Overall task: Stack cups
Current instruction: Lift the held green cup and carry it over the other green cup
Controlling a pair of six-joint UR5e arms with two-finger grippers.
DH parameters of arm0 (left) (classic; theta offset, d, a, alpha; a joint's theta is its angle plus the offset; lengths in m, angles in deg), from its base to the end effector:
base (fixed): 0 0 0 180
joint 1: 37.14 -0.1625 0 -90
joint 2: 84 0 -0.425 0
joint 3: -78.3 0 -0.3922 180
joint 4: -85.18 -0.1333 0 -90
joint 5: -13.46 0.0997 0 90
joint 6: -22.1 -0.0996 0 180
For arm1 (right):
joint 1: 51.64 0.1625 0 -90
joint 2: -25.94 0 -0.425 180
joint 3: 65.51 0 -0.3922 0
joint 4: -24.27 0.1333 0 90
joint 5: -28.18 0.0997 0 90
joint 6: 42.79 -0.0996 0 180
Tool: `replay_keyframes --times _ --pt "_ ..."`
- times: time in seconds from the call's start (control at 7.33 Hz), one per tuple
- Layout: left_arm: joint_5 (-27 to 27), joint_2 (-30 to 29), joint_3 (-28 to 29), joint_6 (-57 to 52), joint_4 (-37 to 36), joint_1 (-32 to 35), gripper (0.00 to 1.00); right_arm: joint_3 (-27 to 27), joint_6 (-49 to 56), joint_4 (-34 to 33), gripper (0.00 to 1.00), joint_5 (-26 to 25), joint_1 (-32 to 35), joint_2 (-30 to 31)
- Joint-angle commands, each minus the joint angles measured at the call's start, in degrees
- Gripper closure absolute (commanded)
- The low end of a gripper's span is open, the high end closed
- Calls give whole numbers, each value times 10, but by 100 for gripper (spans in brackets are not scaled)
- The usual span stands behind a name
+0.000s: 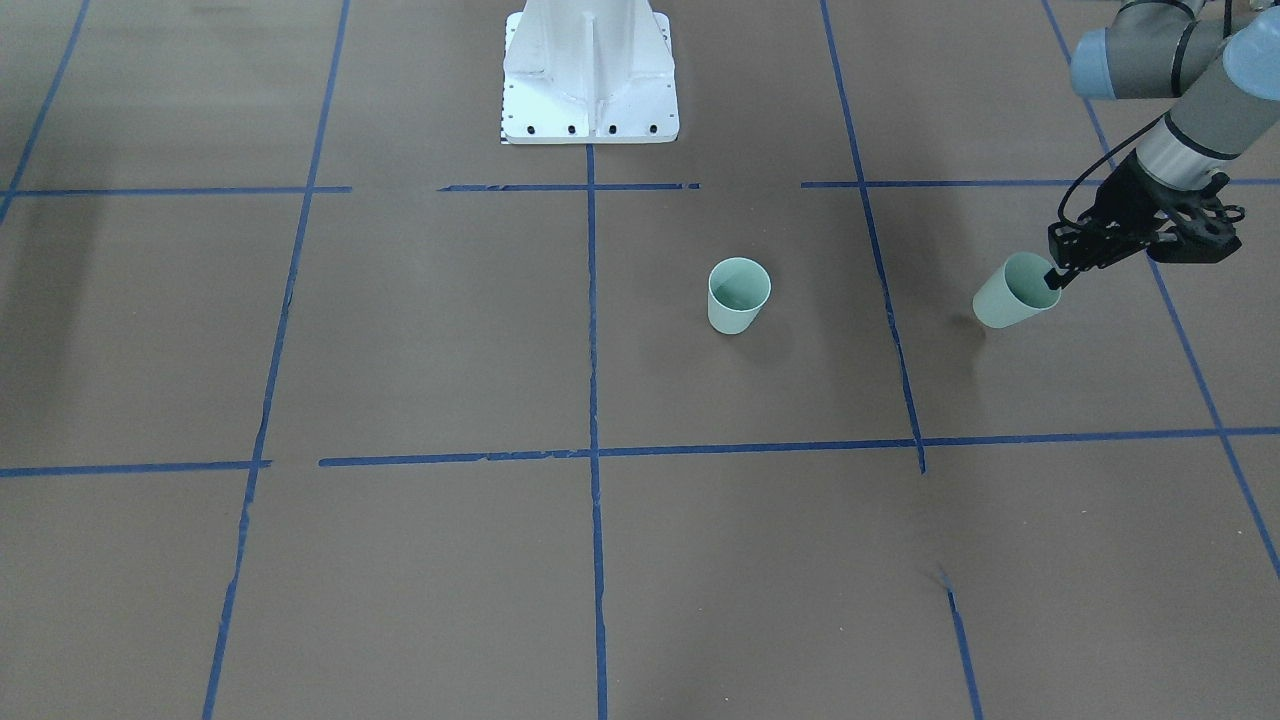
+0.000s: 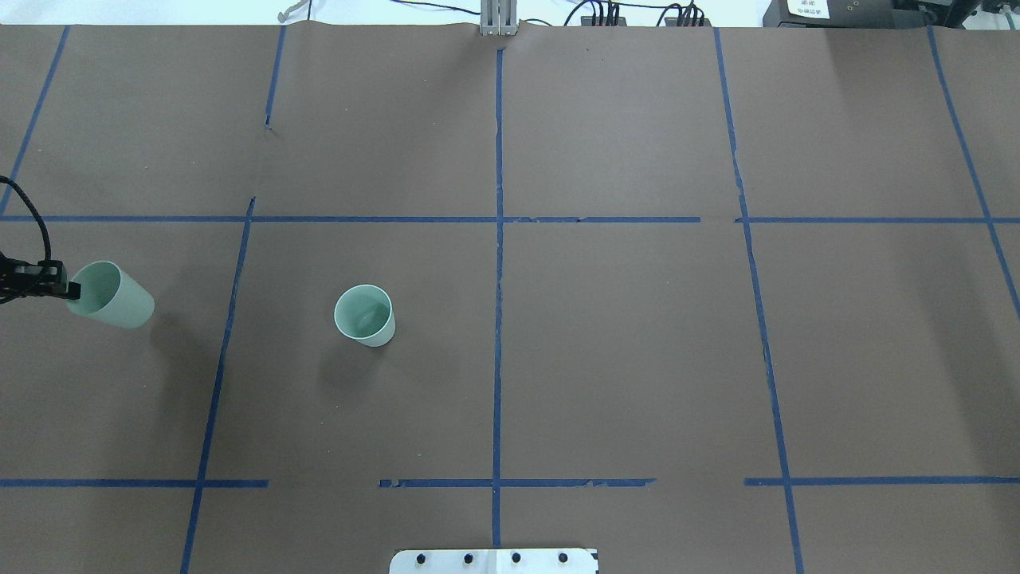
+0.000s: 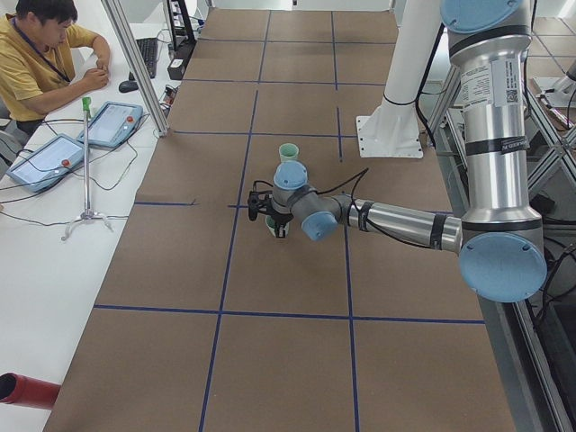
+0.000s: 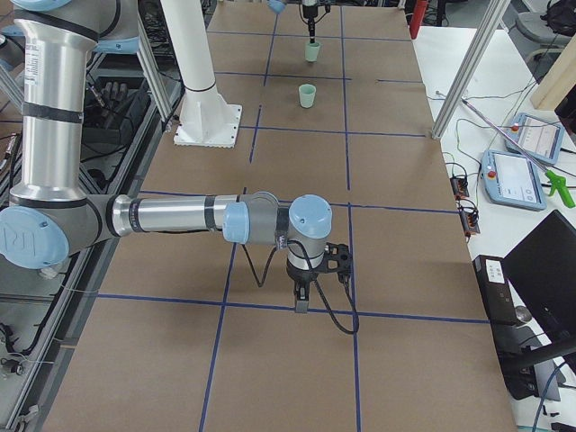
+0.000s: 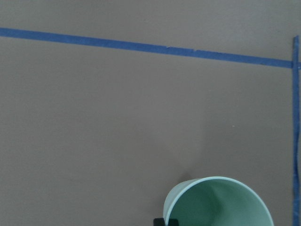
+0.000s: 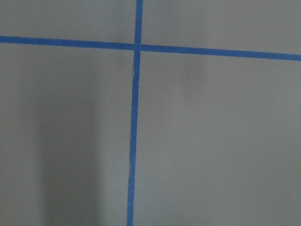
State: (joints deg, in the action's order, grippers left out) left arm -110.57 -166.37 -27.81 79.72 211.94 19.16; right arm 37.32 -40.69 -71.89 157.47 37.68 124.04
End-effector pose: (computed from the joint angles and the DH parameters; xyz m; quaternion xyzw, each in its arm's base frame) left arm 0.1909 -0.4260 0.5132 0.0639 0.4518 -0.0728 0.8868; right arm 0.0651 -0.4295 0.6305 -0.0076 -0.3363 -0.0186 0.9415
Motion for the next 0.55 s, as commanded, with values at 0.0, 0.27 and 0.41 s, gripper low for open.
replay_keyframes --times 0.0,0.27,0.41 --pt "28 -78 -72 76 -133 2 100 0 0 0 0 0 1 0" --pt "80 -195 -107 152 -309 -16 100 0 0 0 0 0 0 0" --pt "107 -244 -107 194 -360 -53 100 0 0 0 0 0 1 0"
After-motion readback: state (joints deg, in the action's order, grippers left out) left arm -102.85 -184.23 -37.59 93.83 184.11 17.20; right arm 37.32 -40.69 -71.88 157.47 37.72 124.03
